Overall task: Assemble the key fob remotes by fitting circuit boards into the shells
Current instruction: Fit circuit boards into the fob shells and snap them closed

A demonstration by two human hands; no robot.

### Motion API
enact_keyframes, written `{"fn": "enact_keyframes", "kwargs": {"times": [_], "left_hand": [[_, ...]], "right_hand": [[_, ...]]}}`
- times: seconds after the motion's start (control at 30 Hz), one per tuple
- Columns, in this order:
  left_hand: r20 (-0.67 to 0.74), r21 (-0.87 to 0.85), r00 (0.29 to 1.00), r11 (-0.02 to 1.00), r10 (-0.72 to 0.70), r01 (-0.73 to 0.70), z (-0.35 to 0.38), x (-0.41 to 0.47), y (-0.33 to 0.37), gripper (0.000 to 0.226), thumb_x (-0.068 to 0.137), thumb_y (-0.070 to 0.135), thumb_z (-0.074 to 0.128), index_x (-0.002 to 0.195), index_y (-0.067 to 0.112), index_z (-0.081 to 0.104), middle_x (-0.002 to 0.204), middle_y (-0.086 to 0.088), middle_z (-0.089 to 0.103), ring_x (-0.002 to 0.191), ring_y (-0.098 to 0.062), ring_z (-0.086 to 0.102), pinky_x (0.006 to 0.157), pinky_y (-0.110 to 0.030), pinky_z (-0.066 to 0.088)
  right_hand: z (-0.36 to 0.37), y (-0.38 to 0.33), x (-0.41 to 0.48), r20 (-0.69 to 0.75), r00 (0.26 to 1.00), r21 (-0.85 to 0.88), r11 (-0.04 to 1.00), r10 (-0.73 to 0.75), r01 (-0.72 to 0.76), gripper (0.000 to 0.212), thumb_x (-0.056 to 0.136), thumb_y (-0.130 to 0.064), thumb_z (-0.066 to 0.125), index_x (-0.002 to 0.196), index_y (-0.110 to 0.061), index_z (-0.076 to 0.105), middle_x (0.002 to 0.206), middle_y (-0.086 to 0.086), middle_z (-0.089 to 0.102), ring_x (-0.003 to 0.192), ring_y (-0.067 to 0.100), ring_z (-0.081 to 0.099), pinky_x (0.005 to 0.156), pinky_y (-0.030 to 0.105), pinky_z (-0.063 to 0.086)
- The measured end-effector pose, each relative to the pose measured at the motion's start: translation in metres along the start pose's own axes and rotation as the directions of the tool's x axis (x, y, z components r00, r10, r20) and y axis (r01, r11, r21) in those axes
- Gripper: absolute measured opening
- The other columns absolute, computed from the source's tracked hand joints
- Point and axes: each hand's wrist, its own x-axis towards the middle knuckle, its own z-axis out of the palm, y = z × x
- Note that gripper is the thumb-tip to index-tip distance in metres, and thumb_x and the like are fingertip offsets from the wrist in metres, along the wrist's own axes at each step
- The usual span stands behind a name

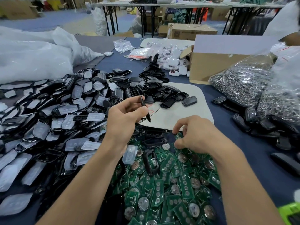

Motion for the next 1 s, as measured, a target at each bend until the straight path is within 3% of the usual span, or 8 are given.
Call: {"fn": "enact_keyframes", "kwargs": {"times": [0.17,0.23,0.33,0.4,0.47,0.63,0.77,1.0], "left_hand": [[0.031,0.004,0.999,1.000,0.019,-0.019,0.001,-0.003,0.000,0.029,0.088,0.002,0.077,0.104,0.027,0.079,0.095,0.004,0.082,0.087,-0.006,0.075,0.072,-0.016,0.056],[0.044,-0.012,0.999,1.000,0.026,-0.025,0.000,-0.003,0.000,0.031,0.090,0.001,0.075,0.099,0.030,0.081,0.094,0.003,0.082,0.086,-0.009,0.075,0.071,-0.018,0.057],[0.110,-0.037,0.993,0.999,0.036,-0.032,-0.001,-0.005,0.002,0.036,0.090,-0.001,0.073,0.097,0.033,0.084,0.094,0.001,0.082,0.085,-0.013,0.075,0.067,-0.022,0.059],[0.142,-0.023,0.989,0.999,0.029,-0.026,0.000,-0.005,0.001,0.035,0.090,-0.002,0.073,0.110,0.026,0.081,0.101,-0.002,0.082,0.091,-0.018,0.077,0.068,-0.023,0.059],[0.158,-0.006,0.987,1.000,0.008,-0.007,0.001,-0.003,-0.001,0.037,0.092,-0.004,0.072,0.121,0.019,0.077,0.105,-0.004,0.081,0.097,-0.023,0.078,0.072,-0.026,0.061],[0.272,0.005,0.962,1.000,-0.019,0.018,-0.001,-0.001,-0.003,0.044,0.099,-0.004,0.062,0.132,0.025,0.068,0.112,-0.002,0.080,0.100,-0.018,0.076,0.078,-0.026,0.062],[0.385,0.014,0.923,1.000,-0.031,0.027,-0.008,0.004,-0.005,0.044,0.103,-0.002,0.056,0.135,0.026,0.065,0.121,-0.003,0.078,0.109,-0.020,0.074,0.084,-0.029,0.061],[0.468,-0.114,0.883,0.989,-0.031,0.096,-0.014,0.005,-0.003,0.044,0.090,0.009,0.065,0.133,0.019,0.069,0.128,-0.011,0.074,0.115,-0.026,0.072,0.094,-0.036,0.060]], "right_hand": [[0.004,-0.004,0.000,-0.028,0.997,-0.115,0.991,-0.067,0.063,0.031,0.083,-0.013,0.074,0.086,-0.040,0.060,0.081,-0.013,0.062,0.077,0.010,0.059,0.058,0.026,0.046],[0.005,-0.002,0.000,-0.055,0.996,-0.034,0.997,-0.065,0.063,0.034,0.084,-0.006,0.067,0.091,-0.039,0.064,0.080,-0.011,0.070,0.079,0.010,0.063,0.064,0.027,0.052],[0.009,-0.002,0.003,-0.160,0.985,0.262,0.960,-0.059,0.100,0.033,0.086,-0.003,0.061,0.085,-0.032,0.076,0.072,-0.010,0.074,0.057,0.001,0.058,0.051,0.019,0.043],[0.015,-0.006,0.005,-0.218,0.976,0.564,0.813,-0.023,0.145,0.031,0.087,0.003,0.063,0.083,-0.023,0.079,0.068,-0.005,0.072,0.048,0.003,0.049,0.048,0.018,0.038],[0.020,-0.013,0.007,-0.187,0.982,0.814,0.564,0.027,0.140,0.026,0.087,0.010,0.065,0.089,-0.013,0.077,0.062,0.000,0.065,0.050,0.008,0.048,0.050,0.020,0.039],[0.024,-0.022,0.009,-0.079,0.997,0.975,0.208,-0.002,0.077,0.019,0.098,0.008,0.058,0.091,-0.008,0.066,0.071,0.008,0.065,0.049,0.013,0.049,0.050,0.023,0.038],[0.023,-0.024,0.008,-0.091,0.996,0.991,0.095,-0.004,0.091,0.020,0.104,0.003,0.048,0.095,-0.009,0.060,0.074,0.013,0.072,0.052,0.017,0.051,0.050,0.023,0.040],[0.023,-0.021,0.008,-0.166,0.986,0.979,0.120,0.005,0.164,0.036,0.101,0.005,0.052,0.117,-0.019,0.073,0.077,0.013,0.070,0.056,0.015,0.067,0.051,0.024,0.053]]}}
